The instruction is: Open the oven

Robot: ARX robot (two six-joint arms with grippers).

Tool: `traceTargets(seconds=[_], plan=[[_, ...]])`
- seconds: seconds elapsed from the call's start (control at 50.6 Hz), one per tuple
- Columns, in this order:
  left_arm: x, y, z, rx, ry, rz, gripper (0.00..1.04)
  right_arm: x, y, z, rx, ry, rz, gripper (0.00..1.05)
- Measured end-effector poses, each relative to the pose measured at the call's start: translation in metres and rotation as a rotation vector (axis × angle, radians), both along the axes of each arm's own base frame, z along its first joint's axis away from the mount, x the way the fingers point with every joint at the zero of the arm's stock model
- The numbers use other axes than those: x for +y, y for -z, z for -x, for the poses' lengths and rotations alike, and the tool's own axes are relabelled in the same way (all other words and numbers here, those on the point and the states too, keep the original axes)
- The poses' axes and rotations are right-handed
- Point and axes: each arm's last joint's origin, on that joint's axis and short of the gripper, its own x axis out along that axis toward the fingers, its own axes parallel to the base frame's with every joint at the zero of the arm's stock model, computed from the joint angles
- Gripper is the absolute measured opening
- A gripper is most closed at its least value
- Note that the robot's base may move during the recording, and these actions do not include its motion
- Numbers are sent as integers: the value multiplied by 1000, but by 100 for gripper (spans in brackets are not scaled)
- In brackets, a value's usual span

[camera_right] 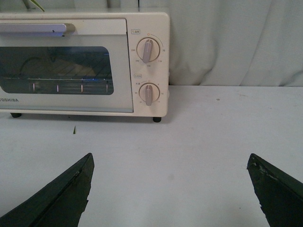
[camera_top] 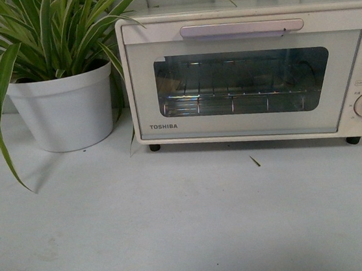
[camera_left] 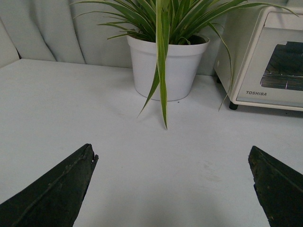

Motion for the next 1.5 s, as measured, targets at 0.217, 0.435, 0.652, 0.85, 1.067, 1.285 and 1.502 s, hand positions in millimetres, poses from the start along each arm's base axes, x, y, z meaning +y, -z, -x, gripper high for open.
traceTargets(seconds=[0.217,0.435,0.652,0.85,1.067,1.285,1.502], plan=[[0,0,0,0,0,0,98,0,0,0,0,0,0,95],[0,0,0,0,0,0,98,0,0,0,0,0,0,95],[0,0,0,0,0,0,98,0,0,0,0,0,0,95],[-3,4,-3,147,-133,105,98,0,0,0,0,0,0,95],[-23,-7,-24,264,-18,352,98,0,0,0,0,0,0,95],[-50,-20,-64,363,103,593,98,0,0,0,0,0,0,95],[-88,-5,-114,516,158,794,98,0,0,0,0,1,0,95]])
